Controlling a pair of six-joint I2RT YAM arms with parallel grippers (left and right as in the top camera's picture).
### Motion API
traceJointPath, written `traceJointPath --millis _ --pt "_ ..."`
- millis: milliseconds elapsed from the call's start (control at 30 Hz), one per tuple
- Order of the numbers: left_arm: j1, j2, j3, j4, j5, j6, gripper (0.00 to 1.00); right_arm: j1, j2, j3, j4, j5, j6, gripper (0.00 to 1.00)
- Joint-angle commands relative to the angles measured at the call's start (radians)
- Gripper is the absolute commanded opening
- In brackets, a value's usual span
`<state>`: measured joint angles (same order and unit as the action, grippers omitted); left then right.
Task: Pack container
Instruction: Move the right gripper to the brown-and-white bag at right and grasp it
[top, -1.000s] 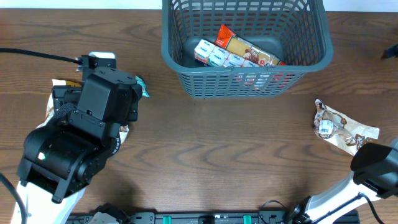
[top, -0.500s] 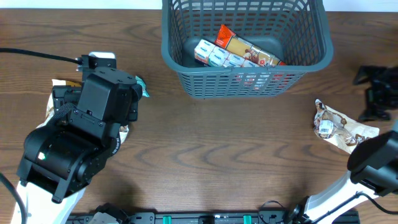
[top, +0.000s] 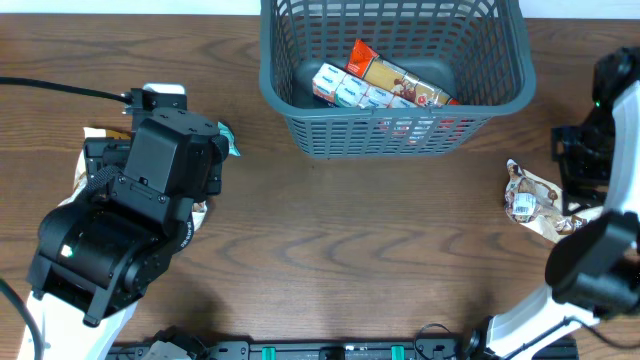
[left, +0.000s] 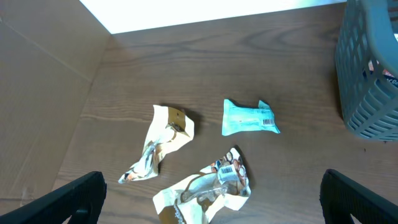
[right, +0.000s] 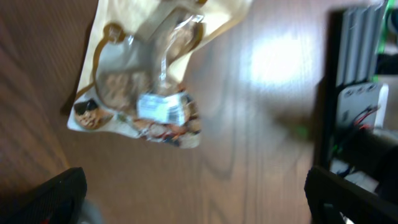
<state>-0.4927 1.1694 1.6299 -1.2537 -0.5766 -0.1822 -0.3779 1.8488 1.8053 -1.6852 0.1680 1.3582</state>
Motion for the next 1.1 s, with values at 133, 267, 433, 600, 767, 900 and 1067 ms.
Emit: traceJointPath --millis 133,267,433,600,767,900,1067 --pt "0.005 0.001 -0.005 -0.003 -0.015 0.006 0.99 -0.046 -0.32 -0.29 0.176 0.113 -0.164 0.99" --pt "0.005 0.001 -0.005 -0.003 -0.015 0.006 0.98 -0.095 -0.448 -0.502 0.377 0.035 -0.253 0.99" --pt "0.005 0.001 -0.005 -0.003 -0.015 0.006 0.99 -0.155 -0.471 -0.661 0.573 -0.054 -0.255 0.99" --pt "0.005 0.001 -0.005 -0.003 -0.015 0.006 0.99 -0.157 -0.438 -0.713 0.657 -0.072 -0.117 0.99" --pt "0.005 0.001 -0.005 -0.003 -0.015 0.006 0.99 -0.158 -0.376 -0.713 0.718 -0.08 0.0 0.99" --pt "0.005 0.001 -0.005 -0.003 -0.015 0.006 0.98 -0.158 -0.301 -0.713 0.768 -0.087 0.029 0.99" --pt "0.005 0.001 -0.005 -0.003 -0.015 0.006 0.99 -0.158 -0.199 -0.713 0.809 -0.111 0.029 0.99"
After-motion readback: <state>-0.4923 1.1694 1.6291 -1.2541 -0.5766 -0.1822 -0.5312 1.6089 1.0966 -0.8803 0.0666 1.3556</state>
